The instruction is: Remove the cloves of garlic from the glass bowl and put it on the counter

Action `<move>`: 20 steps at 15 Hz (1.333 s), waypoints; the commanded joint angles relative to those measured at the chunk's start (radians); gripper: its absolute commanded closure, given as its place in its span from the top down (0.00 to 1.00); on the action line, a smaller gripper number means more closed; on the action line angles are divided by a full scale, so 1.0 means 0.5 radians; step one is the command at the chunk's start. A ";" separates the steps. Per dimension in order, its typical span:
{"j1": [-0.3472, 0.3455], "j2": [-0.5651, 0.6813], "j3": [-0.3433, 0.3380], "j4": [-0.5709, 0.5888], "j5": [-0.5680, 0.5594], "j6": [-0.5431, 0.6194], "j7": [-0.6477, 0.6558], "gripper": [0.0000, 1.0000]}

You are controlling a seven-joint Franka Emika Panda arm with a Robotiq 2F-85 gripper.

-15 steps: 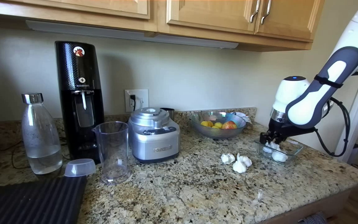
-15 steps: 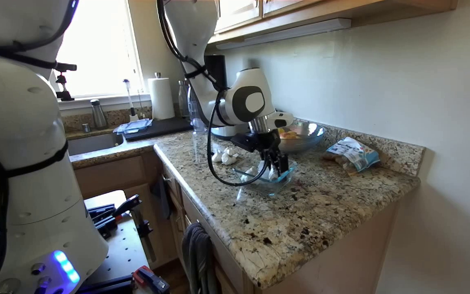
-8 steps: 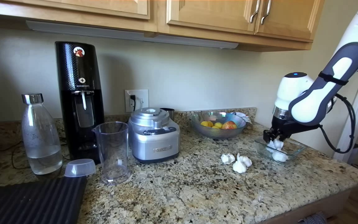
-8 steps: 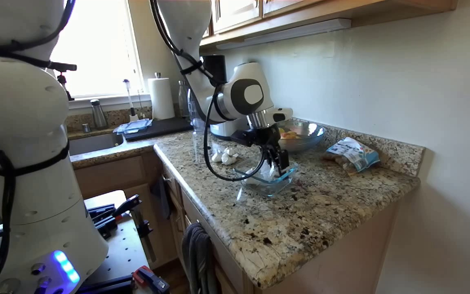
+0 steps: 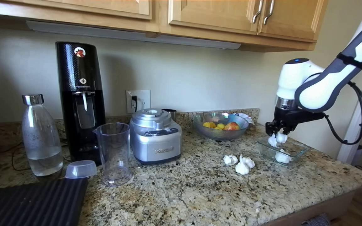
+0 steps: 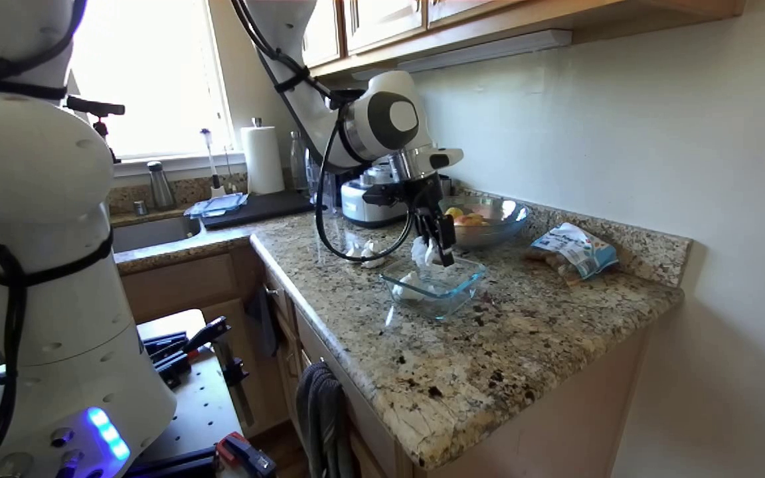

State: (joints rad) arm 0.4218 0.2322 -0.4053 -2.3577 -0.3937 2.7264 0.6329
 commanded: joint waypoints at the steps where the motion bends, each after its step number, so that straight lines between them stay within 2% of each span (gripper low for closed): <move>1: -0.129 -0.282 0.190 -0.102 -0.178 -0.147 0.166 0.25; 3: -0.200 -0.357 0.327 -0.096 -0.214 -0.191 0.205 0.25; 6: -0.296 -0.420 0.551 -0.075 -0.137 -0.223 0.153 0.25; 10: -0.348 -0.367 0.793 -0.019 -0.029 -0.188 0.132 0.25; 15: -0.319 -0.229 0.997 0.013 0.140 -0.111 0.031 0.25; 20: -0.293 0.006 1.127 0.052 0.367 0.119 -0.246 0.25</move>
State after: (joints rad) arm 0.2764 0.1709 0.1370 -2.3495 -0.2689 2.7199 0.6003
